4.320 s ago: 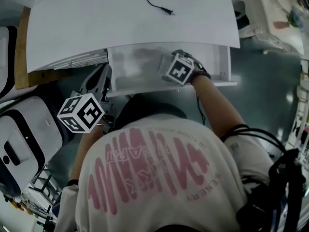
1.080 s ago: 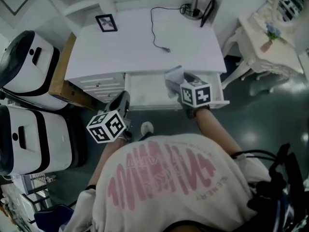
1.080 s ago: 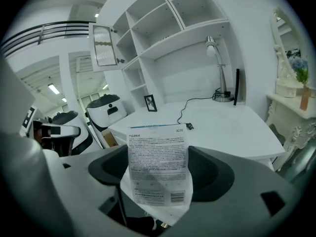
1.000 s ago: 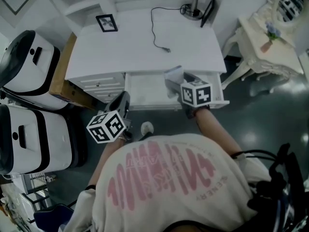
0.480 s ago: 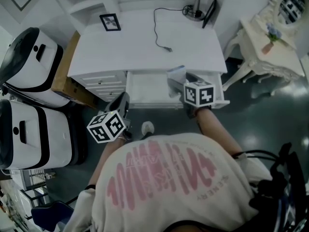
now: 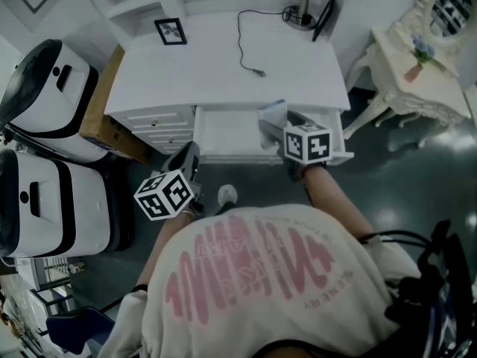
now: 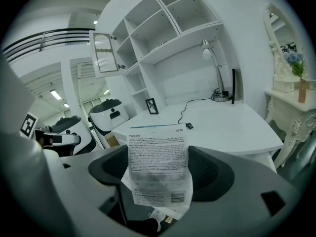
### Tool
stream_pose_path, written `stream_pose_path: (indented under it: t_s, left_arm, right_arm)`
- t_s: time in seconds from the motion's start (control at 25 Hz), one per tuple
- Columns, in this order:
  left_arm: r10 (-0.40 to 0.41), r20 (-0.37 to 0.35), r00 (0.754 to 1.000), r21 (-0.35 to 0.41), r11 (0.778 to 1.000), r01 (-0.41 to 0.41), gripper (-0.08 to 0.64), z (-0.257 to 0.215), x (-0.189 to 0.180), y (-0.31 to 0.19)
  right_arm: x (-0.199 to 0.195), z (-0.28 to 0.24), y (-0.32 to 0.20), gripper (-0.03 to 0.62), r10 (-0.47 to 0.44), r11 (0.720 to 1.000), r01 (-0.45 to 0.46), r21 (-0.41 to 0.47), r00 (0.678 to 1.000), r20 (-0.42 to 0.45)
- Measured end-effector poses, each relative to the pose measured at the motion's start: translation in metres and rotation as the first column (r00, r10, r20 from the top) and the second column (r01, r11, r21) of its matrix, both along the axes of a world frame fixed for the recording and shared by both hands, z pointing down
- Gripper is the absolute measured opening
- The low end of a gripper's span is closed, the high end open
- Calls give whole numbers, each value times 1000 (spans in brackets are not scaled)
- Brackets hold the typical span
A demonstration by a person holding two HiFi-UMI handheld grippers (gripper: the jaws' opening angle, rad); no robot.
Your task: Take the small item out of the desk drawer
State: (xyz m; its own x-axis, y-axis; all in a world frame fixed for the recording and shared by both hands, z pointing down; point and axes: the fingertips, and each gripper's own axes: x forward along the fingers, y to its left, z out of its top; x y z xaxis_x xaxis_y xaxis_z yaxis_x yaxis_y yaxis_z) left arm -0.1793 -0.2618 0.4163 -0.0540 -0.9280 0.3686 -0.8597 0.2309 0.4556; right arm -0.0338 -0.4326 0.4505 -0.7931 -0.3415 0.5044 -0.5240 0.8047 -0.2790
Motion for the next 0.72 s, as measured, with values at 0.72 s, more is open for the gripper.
stream_pose_path:
  t_s: [0.72]
  left_arm:
    - [-7,3,1000,-2,1000,7,29,1,3,-2]
  right_arm:
    - [5,6,-4,397,0,1000,0,1,1000,-11]
